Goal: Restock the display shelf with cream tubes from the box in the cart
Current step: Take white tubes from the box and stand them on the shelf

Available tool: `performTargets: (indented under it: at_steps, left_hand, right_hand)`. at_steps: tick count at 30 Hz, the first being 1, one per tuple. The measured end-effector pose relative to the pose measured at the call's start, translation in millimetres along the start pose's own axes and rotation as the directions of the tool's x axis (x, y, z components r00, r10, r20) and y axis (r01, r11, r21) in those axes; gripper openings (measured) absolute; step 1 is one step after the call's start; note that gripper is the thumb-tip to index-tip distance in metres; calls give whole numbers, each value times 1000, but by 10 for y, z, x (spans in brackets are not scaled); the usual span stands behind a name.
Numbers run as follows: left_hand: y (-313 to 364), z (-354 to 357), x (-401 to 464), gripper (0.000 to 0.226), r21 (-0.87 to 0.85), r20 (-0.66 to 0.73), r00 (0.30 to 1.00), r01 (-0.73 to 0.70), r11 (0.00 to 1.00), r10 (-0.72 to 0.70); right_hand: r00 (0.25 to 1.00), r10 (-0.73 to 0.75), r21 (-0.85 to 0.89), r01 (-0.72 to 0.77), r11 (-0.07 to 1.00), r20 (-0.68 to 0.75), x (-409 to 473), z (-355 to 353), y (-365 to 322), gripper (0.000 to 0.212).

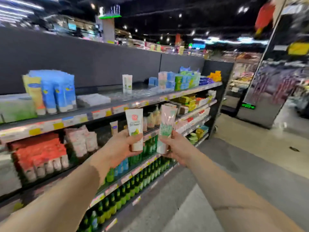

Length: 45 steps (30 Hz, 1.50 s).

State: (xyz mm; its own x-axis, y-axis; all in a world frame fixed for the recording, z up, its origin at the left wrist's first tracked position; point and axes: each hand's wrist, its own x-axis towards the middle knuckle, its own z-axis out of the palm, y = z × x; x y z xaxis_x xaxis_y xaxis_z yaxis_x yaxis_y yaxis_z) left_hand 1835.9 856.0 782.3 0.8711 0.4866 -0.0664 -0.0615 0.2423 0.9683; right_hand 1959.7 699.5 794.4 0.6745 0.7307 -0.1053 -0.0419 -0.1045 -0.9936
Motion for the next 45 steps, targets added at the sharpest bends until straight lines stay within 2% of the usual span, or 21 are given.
performTargets:
  at_steps: [6, 8, 11, 16, 21, 27, 32, 36, 39, 42, 45]
  left_hand:
    - [125, 631, 896, 23, 75, 80, 997, -15, 997, 9]
    - [150, 684, 1234, 26, 117, 105, 994, -34, 992, 22]
    - [224, 644, 1805, 27, 195, 109, 993, -65, 979, 44]
    - [580, 512, 2846, 13, 296, 155, 981, -160, 942, 118]
    - [944, 488, 3888, 17, 286, 51, 978, -209, 935, 203]
    - [880, 609, 4830, 13, 294, -111, 964, -199, 935, 240]
    - [746, 736, 5396, 12, 288, -257, 931, -184, 940, 260]
    - [744, 873, 5717, 12, 287, -403, 870, -175, 942, 285]
    - [723, 942, 5868, 14, 290, -463, 835, -173, 941, 297]
    - [654, 1000, 5949, 18, 281, -504, 813, -165, 945, 292]
    - [586, 1034, 5995, 21, 276, -546, 788, -151, 949, 284]
  right_hand:
    - [989, -86, 4, 87, 996, -121, 453, -823, -98, 18]
    - [985, -94, 12, 96, 995, -145, 713, -993, -58, 24]
    - [978, -89, -6, 89, 996, -191, 1218, -1241, -14, 21]
    - [963, -87, -3, 89, 996, -253, 2233, -1649, -282, 27]
    - [953, -159, 38, 175, 984, -257, 3238, -2034, -620, 14]
    - [930, -262, -142, 231, 962, -258, 4398, -2359, -704, 15]
    - [913, -374, -243, 331, 912, -161, 5512, -2662, -882, 15]
    - [890, -453, -343, 413, 844, -43, 6244, -2826, -1081, 17]
    - [866, -491, -375, 488, 788, 94, 6581, -2851, -1125, 12]
    - [836, -526, -387, 541, 746, 156, 6763, -2827, -1069, 22]
    - [818, -529, -411, 572, 710, 225, 6926, -2792, -948, 13]
